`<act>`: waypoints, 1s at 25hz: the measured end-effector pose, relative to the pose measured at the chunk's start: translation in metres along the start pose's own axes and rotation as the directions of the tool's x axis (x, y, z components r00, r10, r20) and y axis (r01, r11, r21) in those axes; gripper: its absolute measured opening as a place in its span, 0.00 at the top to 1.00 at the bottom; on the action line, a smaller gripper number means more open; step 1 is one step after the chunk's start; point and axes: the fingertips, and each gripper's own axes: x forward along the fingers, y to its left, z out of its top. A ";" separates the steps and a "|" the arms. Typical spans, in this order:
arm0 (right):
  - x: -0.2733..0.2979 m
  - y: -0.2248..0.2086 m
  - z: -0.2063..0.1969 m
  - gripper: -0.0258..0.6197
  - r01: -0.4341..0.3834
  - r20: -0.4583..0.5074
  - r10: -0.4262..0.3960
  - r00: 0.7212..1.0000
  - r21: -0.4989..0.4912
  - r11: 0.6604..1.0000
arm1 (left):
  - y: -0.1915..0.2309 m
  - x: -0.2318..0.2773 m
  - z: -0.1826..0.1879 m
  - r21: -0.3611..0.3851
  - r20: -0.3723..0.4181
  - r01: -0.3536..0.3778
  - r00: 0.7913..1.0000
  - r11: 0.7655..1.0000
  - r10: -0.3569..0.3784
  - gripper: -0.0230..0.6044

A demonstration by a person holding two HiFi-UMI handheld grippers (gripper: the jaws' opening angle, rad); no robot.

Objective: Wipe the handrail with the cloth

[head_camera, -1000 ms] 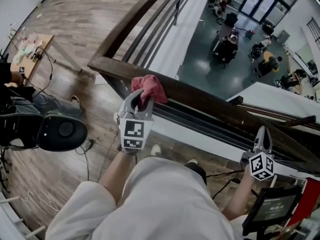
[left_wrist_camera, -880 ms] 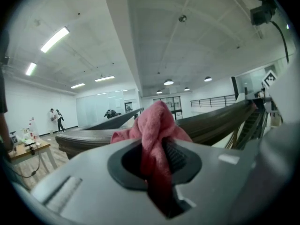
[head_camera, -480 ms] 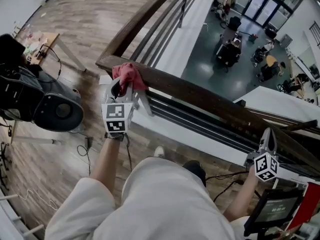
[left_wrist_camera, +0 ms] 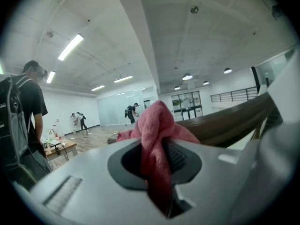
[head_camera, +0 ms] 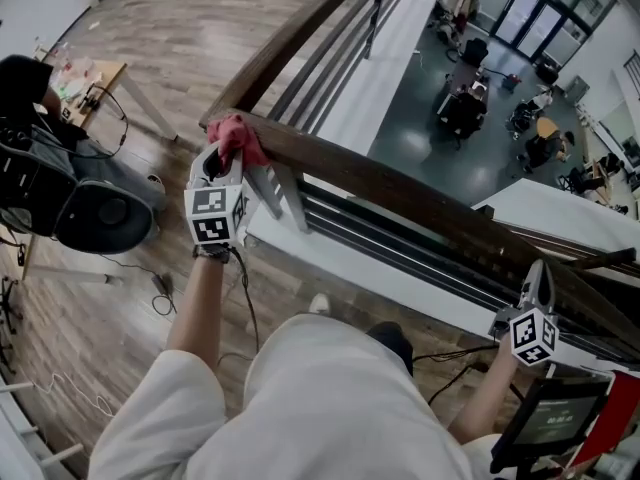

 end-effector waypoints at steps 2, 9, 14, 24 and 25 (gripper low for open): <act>0.001 0.001 -0.001 0.96 -0.002 -0.001 0.002 1.000 -0.003 1.000 | 0.013 0.003 -0.002 -0.013 0.006 -0.028 1.000 1.000 0.028 0.84; 0.001 0.003 -0.002 0.96 -0.003 0.004 0.003 1.000 -0.001 1.000 | 0.051 0.010 -0.008 -0.028 -0.023 -0.078 0.997 0.997 0.077 0.84; 0.002 0.004 -0.001 0.96 -0.003 0.010 0.003 1.000 0.005 1.000 | 0.064 0.012 -0.007 -0.052 -0.012 -0.103 0.995 0.993 0.102 0.84; 0.002 0.021 -0.009 0.96 -0.073 -0.016 0.073 0.997 0.002 0.997 | 0.033 0.004 -0.013 -0.036 -0.005 -0.078 0.997 0.996 0.078 0.85; 0.001 0.022 -0.010 0.96 -0.078 -0.015 0.078 0.997 0.003 0.997 | 0.026 0.003 -0.012 -0.030 -0.001 -0.067 0.998 0.997 0.067 0.85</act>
